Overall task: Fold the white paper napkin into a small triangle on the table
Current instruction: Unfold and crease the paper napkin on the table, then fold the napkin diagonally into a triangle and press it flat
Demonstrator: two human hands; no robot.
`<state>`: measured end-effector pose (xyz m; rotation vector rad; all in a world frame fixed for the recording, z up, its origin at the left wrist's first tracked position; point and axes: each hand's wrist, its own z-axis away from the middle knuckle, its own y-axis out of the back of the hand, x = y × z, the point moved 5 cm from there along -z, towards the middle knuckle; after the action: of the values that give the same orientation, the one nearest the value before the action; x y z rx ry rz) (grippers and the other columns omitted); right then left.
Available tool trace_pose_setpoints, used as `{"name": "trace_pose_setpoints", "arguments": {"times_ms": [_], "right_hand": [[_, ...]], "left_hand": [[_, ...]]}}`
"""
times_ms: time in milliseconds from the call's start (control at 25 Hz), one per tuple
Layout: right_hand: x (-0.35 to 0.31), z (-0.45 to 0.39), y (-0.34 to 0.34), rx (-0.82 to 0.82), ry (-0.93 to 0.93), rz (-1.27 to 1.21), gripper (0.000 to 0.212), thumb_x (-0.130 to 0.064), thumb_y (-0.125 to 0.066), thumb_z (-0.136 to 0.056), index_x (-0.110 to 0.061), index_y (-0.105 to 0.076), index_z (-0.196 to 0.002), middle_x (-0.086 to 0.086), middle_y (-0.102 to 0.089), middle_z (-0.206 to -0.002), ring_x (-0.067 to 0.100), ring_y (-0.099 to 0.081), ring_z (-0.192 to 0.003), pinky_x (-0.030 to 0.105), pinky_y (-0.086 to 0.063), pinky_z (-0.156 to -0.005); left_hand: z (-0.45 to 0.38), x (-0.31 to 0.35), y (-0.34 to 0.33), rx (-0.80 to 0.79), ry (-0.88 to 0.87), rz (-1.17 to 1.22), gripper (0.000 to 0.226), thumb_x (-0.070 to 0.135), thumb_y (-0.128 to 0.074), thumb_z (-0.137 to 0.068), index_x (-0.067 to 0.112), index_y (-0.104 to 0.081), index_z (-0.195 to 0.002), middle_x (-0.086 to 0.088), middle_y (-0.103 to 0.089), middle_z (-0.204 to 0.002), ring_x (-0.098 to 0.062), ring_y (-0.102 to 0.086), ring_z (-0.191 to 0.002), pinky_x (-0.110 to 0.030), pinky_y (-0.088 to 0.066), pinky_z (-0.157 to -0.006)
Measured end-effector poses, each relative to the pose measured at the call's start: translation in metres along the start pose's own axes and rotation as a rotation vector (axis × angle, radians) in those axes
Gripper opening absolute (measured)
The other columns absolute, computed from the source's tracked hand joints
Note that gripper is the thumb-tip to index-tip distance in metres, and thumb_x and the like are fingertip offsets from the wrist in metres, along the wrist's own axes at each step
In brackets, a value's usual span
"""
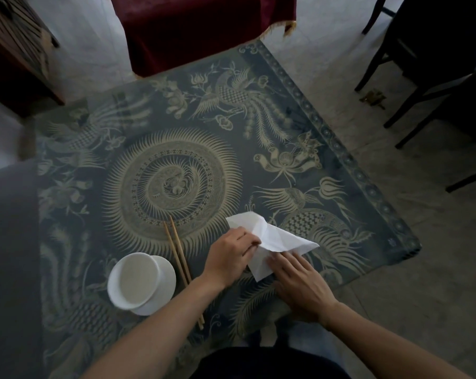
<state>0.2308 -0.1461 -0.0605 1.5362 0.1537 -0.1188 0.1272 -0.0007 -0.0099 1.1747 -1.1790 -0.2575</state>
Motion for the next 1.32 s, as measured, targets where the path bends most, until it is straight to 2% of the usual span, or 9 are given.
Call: {"name": "trace_pose_setpoints", "arguments": {"times_ms": [200,400,520,600,680,800,920,1080,1320], "right_hand": [[0.027,-0.009,0.020,0.164,-0.185,-0.088,0.041,-0.026,-0.071,-0.082,-0.015,-0.061,-0.120,0.008,-0.062,-0.118,0.031,-0.061,-0.101,0.044,-0.051,-0.080],[0.072,-0.036,0.024,0.008,-0.636,-0.195,0.080,-0.046,-0.074,-0.076,-0.027,-0.034,-0.143,0.004,-0.036,-0.143,0.028,-0.032,-0.125,0.048,-0.037,-0.100],[0.089,-0.049,0.026,-0.011,-0.641,-0.240,0.042,-0.042,-0.064,-0.087,-0.030,-0.055,-0.126,-0.001,-0.055,-0.131,0.026,-0.042,-0.119,0.043,-0.036,-0.092],[0.097,-0.055,0.028,-0.010,-0.613,-0.240,0.020,-0.037,-0.058,-0.092,-0.027,-0.065,-0.107,-0.002,-0.065,-0.115,0.025,-0.051,-0.108,0.038,-0.036,-0.081],[0.099,-0.059,0.027,-0.025,-0.583,-0.275,0.017,-0.033,-0.054,-0.094,-0.022,-0.066,-0.091,-0.001,-0.067,-0.099,0.025,-0.056,-0.098,0.035,-0.036,-0.073],[0.101,-0.058,0.029,-0.032,-0.556,-0.325,0.019,-0.028,-0.053,-0.094,-0.017,-0.058,-0.079,0.000,-0.062,-0.085,0.024,-0.055,-0.087,0.036,-0.039,-0.069],[0.100,-0.055,0.029,-0.044,-0.493,-0.341,0.016,-0.023,-0.054,-0.094,-0.018,-0.056,-0.078,-0.001,-0.059,-0.083,0.022,-0.054,-0.083,0.037,-0.040,-0.067],[0.109,-0.058,0.026,-0.042,-0.542,-0.379,0.009,-0.017,-0.055,-0.089,-0.015,-0.058,-0.081,0.001,-0.061,-0.084,0.026,-0.056,-0.081,0.035,-0.038,-0.061],[0.113,-0.054,0.030,0.059,-0.521,-0.362,0.018,-0.005,-0.061,-0.082,-0.017,-0.068,-0.093,0.001,-0.065,-0.096,0.027,-0.059,-0.085,0.035,-0.045,-0.064]], "left_hand": [[-0.043,-0.002,0.008,-0.001,0.019,0.040,0.006,0.015,-0.069,-0.088,0.018,-0.070,-0.094,0.002,-0.069,-0.094,-0.020,-0.059,-0.088,-0.042,-0.053,-0.071],[-0.080,-0.002,0.014,-0.060,0.032,0.096,0.006,0.017,-0.070,-0.088,0.019,-0.072,-0.092,0.003,-0.070,-0.092,-0.017,-0.056,-0.089,-0.038,-0.049,-0.080],[-0.092,-0.005,0.020,-0.075,0.008,0.147,0.009,0.017,-0.072,-0.085,0.019,-0.071,-0.094,0.001,-0.069,-0.102,-0.019,-0.056,-0.101,-0.035,-0.044,-0.091],[-0.098,-0.014,0.019,-0.183,0.090,0.245,0.028,0.019,-0.072,-0.084,0.021,-0.065,-0.111,0.001,-0.062,-0.122,-0.016,-0.052,-0.115,-0.031,-0.039,-0.097],[-0.099,-0.030,0.010,-0.390,0.237,0.287,0.061,0.016,-0.074,-0.080,0.027,-0.048,-0.134,0.002,-0.053,-0.136,-0.012,-0.048,-0.121,-0.027,-0.037,-0.095],[-0.098,-0.054,-0.003,-0.551,0.331,0.058,0.085,0.015,-0.076,-0.072,0.030,-0.036,-0.145,-0.003,-0.056,-0.132,-0.022,-0.054,-0.116,-0.037,-0.046,-0.097],[-0.099,-0.067,-0.012,-0.517,0.373,-0.127,0.075,0.026,-0.078,-0.069,0.033,-0.046,-0.137,0.000,-0.062,-0.122,-0.025,-0.053,-0.116,-0.043,-0.043,-0.097],[-0.101,-0.079,-0.020,-0.538,0.415,-0.188,0.040,0.030,-0.077,-0.069,0.034,-0.056,-0.102,0.001,-0.061,-0.102,-0.024,-0.050,-0.109,-0.040,-0.033,-0.084],[-0.090,-0.087,-0.010,-0.491,0.308,-0.148,0.020,0.020,-0.073,-0.077,0.032,-0.057,-0.077,0.008,-0.057,-0.086,-0.020,-0.055,-0.089,-0.043,-0.048,-0.083]]}}
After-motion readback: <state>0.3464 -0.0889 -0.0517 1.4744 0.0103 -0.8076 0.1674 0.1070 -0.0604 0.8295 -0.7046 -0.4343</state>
